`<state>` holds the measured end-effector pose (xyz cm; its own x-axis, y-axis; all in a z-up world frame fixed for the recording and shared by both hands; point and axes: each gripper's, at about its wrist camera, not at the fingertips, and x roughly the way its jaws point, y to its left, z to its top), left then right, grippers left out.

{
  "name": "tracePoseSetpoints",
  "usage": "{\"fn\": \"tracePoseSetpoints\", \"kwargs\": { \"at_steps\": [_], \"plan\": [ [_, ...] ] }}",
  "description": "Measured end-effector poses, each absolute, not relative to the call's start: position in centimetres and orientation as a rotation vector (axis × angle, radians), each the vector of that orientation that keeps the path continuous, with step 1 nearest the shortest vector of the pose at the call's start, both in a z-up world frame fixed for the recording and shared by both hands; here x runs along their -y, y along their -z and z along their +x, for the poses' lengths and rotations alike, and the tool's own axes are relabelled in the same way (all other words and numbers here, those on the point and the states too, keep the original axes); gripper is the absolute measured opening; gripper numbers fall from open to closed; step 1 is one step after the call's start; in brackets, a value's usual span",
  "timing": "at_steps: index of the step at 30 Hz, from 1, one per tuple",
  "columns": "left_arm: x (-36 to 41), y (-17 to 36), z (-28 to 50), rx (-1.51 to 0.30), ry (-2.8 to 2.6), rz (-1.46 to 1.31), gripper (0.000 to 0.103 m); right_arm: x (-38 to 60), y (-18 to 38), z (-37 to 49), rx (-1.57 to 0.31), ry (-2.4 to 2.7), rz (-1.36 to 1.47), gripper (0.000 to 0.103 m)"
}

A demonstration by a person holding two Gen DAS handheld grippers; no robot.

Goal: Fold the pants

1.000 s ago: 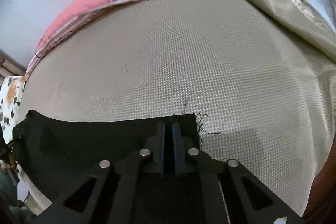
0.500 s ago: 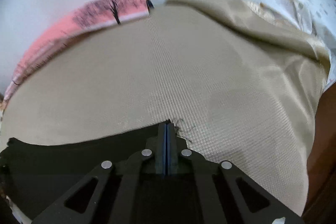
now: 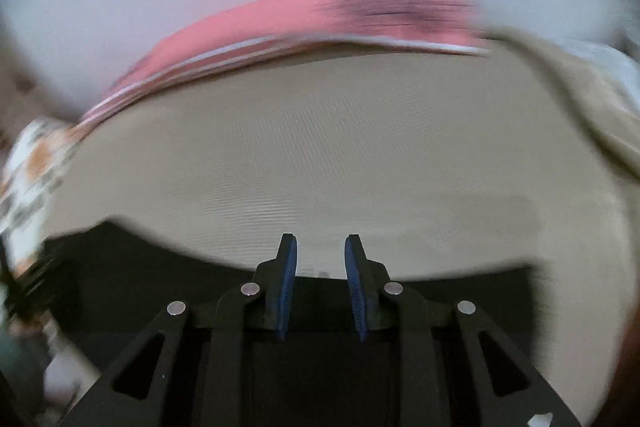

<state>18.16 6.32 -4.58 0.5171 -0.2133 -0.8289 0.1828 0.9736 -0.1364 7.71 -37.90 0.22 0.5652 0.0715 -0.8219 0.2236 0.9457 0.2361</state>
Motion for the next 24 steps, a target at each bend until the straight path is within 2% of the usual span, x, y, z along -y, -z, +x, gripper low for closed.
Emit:
{"fn": "tracePoseSetpoints", "kwargs": {
  "at_steps": [5, 9, 16, 17, 18, 22, 24],
  "plan": [
    [-10.7, 4.8, 17.6, -0.994, 0.168, -0.057, 0.033, 26.2, 2.7, 16.0, -1.069, -0.261, 0.247, 0.024],
    [-14.6, 5.6, 16.9, -1.004, 0.157, -0.106, 0.033, 20.7, 4.5, 20.5, -1.129, -0.378, 0.162, 0.024],
    [-16.1, 6.2, 16.9, -0.989, 0.244, -0.152, 0.033, 18.0, 7.0, 24.1, -1.228, -0.48, 0.167, 0.025],
    [-16.4, 6.3, 17.0, -0.987, 0.254, -0.164, 0.033, 17.8, 6.9, 24.3, -1.225, -0.489, 0.165, 0.024],
    [-16.6, 6.3, 17.0, -0.984, 0.264, -0.173, 0.033, 17.7, 6.6, 24.3, -1.204, -0.485, 0.15, 0.011],
    [-17.5, 6.5, 17.5, -0.976, 0.29, -0.212, 0.031, 18.1, 6.5, 25.1, -1.159, -0.416, 0.158, 0.007],
    [-17.7, 6.7, 17.7, -0.972, 0.284, -0.214, 0.025, 18.1, 7.7, 25.4, -1.163, -0.364, 0.145, 0.006]
  ]
}}
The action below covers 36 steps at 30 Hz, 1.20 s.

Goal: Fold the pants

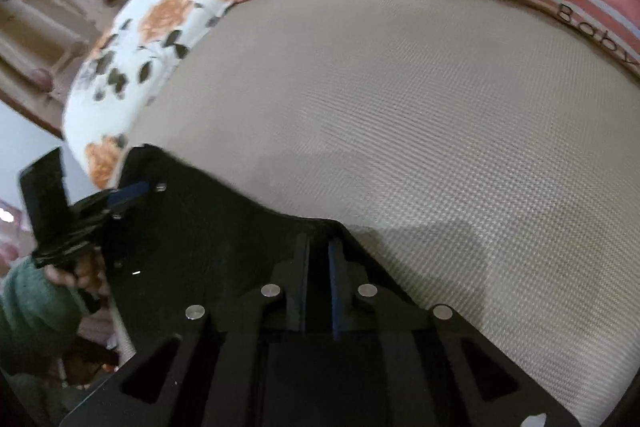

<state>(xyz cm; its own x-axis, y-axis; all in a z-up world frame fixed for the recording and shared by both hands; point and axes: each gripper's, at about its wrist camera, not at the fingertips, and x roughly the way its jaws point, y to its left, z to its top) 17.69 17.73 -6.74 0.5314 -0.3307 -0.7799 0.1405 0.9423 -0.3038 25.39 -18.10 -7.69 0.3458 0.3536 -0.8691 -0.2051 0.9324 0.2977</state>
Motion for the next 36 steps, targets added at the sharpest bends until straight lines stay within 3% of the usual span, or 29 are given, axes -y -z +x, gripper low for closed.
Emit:
{"fn": "tracePoseSetpoints", "kwargs": {
  "at_steps": [2, 5, 9, 12, 14, 25, 32, 36],
  "plan": [
    [-18.3, 7.1, 17.9, -0.975, 0.264, -0.227, 0.013, 18.2, 8.1, 25.6, -1.148, -0.332, 0.145, 0.006],
    [-19.1, 7.4, 18.2, -0.993, 0.276, -0.278, 0.011, 18.2, 8.0, 25.5, -1.147, -0.304, 0.144, 0.007],
    [-18.3, 6.6, 18.2, -1.012, 0.256, -0.244, 0.011, 18.3, 6.3, 24.2, -1.104, -0.257, 0.14, 0.036],
    [-16.6, 5.0, 17.2, -0.983, 0.206, -0.139, 0.025, 19.4, 3.6, 21.3, -1.034, -0.189, 0.141, 0.037],
    [-15.8, 4.0, 16.5, -0.93, 0.185, -0.07, 0.061, 20.6, 2.6, 19.1, -1.026, -0.126, 0.131, 0.039],
    [-16.2, 6.7, 18.6, -0.969, 0.075, 0.014, 0.063, 34.1, 4.3, 7.5, -1.07, 0.31, 0.248, 0.04],
    [-15.6, 6.7, 19.0, -0.985, 0.009, 0.027, 0.063, 38.1, 6.5, 5.3, -1.051, 0.407, 0.285, 0.036],
    [-13.9, 4.4, 17.8, -0.945, 0.018, 0.036, 0.063, 39.2, 5.9, 4.8, -1.022, 0.437, 0.304, 0.039]
  ]
}}
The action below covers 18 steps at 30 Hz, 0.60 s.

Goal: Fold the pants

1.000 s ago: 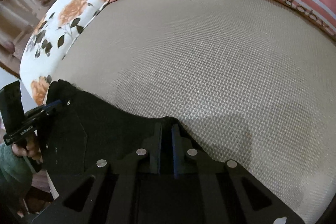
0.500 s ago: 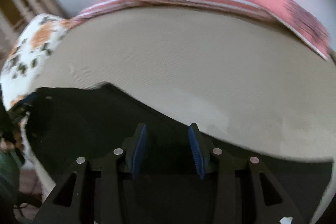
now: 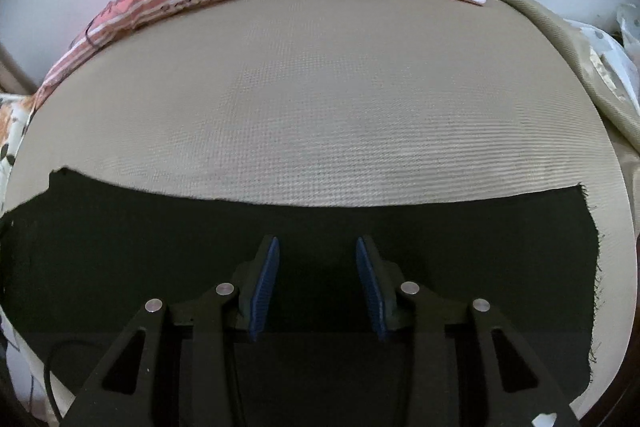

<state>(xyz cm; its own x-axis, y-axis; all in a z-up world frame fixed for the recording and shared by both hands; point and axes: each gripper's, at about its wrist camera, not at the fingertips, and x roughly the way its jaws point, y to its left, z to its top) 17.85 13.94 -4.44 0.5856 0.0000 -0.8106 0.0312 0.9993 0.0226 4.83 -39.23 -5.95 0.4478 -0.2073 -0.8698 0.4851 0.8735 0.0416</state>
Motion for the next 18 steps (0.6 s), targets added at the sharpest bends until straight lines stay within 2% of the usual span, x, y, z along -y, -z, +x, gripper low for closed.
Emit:
{"fn": "tracePoseSetpoints", "kwargs": {
  "at_steps": [8, 18],
  "plan": [
    [-5.8, 0.5, 14.2, -0.858, 0.188, 0.083, 0.063, 40.0, 3.9, 0.0, -0.931, 0.428, 0.341, 0.039],
    [7.9, 2.1, 10.7, -0.961, 0.518, 0.13, 0.063, 46.0, 3.8, -9.2, -0.871, 0.286, 0.624, 0.04]
  ]
}}
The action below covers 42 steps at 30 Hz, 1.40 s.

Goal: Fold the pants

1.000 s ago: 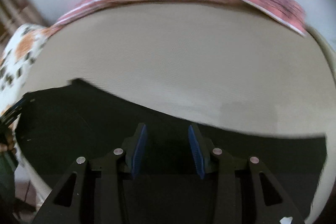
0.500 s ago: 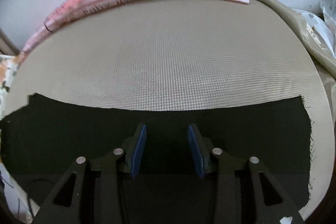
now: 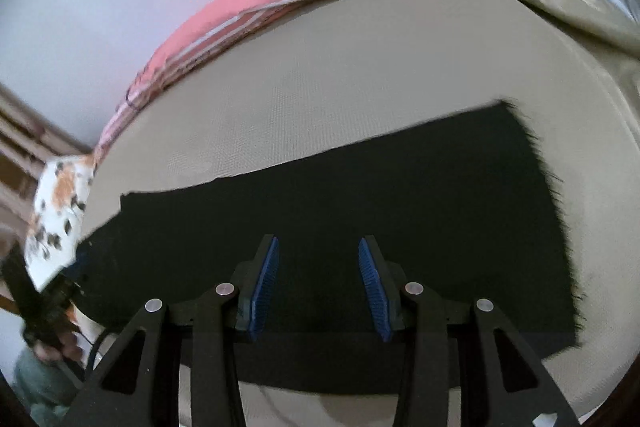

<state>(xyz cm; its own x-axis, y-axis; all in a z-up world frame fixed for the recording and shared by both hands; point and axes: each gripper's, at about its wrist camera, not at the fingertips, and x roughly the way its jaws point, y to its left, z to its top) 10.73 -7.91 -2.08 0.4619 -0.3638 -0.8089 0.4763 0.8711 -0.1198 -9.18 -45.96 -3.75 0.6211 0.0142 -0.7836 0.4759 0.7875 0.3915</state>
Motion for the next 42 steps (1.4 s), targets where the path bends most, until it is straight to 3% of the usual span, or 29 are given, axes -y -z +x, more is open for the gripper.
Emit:
{"fn": "tracePoseSetpoints", "kwargs": {
  "at_steps": [6, 19, 42],
  "plan": [
    [14.4, 3.4, 9.5, -1.0, 0.616, 0.207, 0.063, 50.9, 4.1, -14.3, -0.875, 0.388, 0.672, 0.041],
    [19.4, 5.7, 8.3, -1.072, 0.619, 0.262, 0.063, 57.5, 7.6, -17.8, -0.881, 0.316, 0.826, 0.039],
    [20.3, 7.8, 8.4, -1.087, 0.59, 0.302, 0.068, 57.7, 8.1, -14.7, -0.84, 0.228, 0.766, 0.005]
  ]
}}
